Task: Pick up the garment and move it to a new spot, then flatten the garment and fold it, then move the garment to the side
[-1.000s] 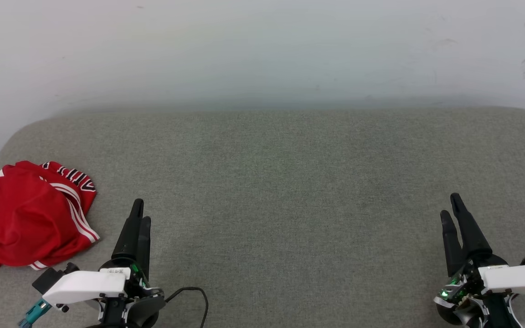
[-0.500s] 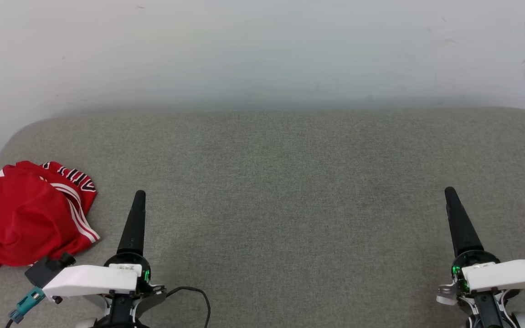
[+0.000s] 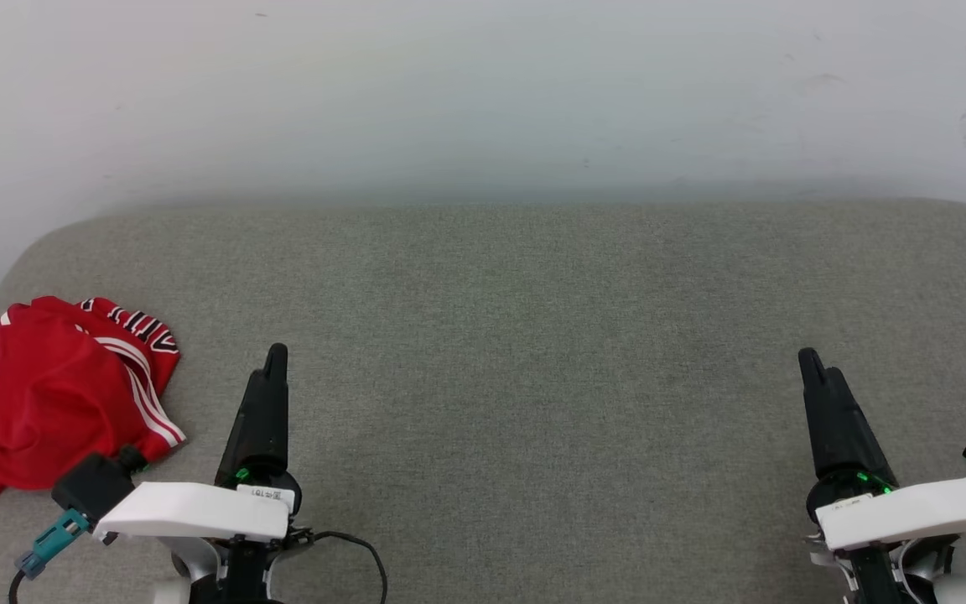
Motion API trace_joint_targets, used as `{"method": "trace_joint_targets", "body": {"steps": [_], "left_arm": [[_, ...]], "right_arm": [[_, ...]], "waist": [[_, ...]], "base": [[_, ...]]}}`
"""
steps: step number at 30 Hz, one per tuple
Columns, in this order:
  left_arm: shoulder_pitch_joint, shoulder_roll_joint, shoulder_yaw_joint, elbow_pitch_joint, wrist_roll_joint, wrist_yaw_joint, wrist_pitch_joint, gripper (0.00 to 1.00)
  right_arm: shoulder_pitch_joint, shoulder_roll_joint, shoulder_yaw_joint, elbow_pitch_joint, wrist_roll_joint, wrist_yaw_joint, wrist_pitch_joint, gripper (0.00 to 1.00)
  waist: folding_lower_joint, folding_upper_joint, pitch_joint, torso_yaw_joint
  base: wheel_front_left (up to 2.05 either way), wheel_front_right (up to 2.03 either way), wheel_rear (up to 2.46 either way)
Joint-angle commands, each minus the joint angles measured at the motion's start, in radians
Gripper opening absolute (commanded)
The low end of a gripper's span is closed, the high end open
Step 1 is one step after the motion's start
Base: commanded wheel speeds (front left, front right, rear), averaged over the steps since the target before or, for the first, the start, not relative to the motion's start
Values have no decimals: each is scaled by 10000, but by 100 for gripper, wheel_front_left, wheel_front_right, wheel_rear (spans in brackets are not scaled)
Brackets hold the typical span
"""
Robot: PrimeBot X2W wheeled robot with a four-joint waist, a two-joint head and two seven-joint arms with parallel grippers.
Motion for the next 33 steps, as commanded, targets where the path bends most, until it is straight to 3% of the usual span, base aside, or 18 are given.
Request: {"method": "trace_joint_targets", "body": {"steps": [1, 22, 33], "left_arm": [[-74, 23, -8, -147, 616, -25, -120, 100], [-33, 261, 19, 392, 5833, 34, -693, 100], [39, 343, -86, 338, 7514, 214, -955, 100]], "right_arm": [[3, -57, -22, -217, -689, 0, -83, 100], [298, 28, -254, -880, -5268, 0, 228, 100], [423, 33, -386, -1078, -6806, 0, 391, 100]], "waist": [[-1, 0, -1, 5], [-1, 0, -37, 18], [-1, 0, -83, 74]], "base": [[0, 0, 0], [0, 0, 0], [0, 0, 0]]}}
